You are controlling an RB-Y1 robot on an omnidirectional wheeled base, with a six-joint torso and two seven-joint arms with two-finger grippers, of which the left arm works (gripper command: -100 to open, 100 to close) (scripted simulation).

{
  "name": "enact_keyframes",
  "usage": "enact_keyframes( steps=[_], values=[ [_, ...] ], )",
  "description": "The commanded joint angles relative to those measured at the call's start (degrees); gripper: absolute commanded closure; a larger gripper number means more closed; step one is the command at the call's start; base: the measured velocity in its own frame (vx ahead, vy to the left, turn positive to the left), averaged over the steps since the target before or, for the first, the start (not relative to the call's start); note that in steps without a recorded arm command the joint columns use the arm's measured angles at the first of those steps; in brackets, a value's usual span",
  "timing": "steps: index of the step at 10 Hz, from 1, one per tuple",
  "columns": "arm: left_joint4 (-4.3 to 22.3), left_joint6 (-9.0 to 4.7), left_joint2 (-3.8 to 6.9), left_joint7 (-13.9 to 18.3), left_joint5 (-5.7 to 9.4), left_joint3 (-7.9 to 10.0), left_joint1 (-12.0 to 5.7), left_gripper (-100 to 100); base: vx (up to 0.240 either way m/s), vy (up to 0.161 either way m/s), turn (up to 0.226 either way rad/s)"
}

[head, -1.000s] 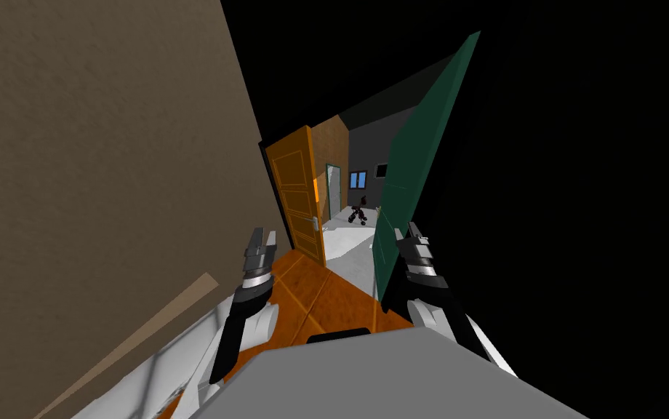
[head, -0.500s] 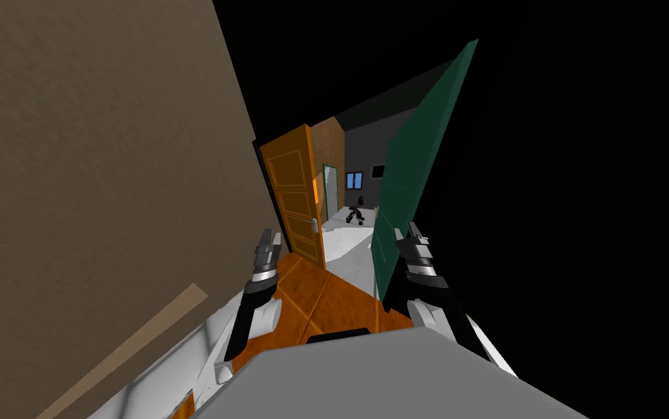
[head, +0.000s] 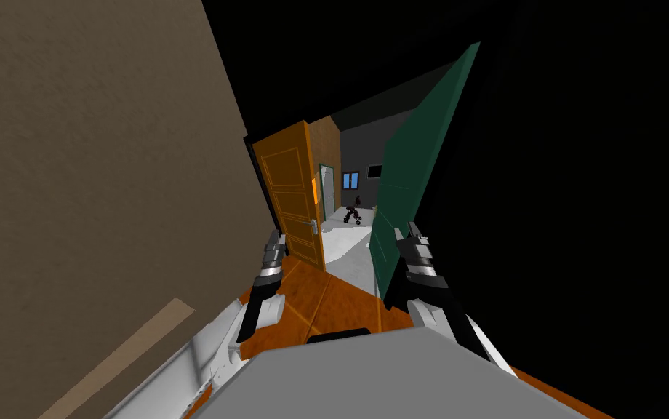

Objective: Push the door open

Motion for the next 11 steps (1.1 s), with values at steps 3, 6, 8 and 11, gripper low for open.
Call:
enact_keyframes(
  steps=[3,6,8,11],
  values=[
    [5.5,1.01,0.36,0.1,0.15,0.32,-3.02,-100,0.057,0.114,-0.133],
    [10.3,1.78,0.67,0.2,0.33,0.73,-5.79,-100,0.050,0.108,-0.124],
    [13.7,2.30,0.78,0.3,0.46,1.01,-7.69,-100,0.045,0.136,-0.133],
    [18.8,3.09,0.91,0.4,0.65,1.43,-10.55,-100,0.035,0.112,-0.131]
  ],
)
